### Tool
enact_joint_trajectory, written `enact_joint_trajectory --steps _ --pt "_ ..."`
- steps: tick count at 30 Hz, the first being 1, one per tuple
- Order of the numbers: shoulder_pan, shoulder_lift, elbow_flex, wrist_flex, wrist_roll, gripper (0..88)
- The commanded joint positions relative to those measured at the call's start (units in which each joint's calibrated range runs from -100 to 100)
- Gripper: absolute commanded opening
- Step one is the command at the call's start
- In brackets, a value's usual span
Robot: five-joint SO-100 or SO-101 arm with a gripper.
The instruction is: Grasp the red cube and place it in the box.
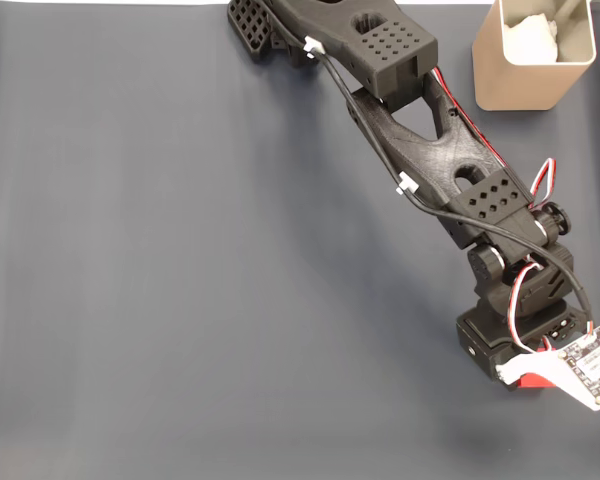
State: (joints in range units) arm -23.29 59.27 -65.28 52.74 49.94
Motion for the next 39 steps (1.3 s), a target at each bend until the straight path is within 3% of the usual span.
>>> enact_joint_trajectory --steps 1,39 --pt "-0.9 -0.8 -3.2 -0.9 -0.2 41.9" --pt "-3.4 -2.6 -3.7 1.5 0.1 37.6"
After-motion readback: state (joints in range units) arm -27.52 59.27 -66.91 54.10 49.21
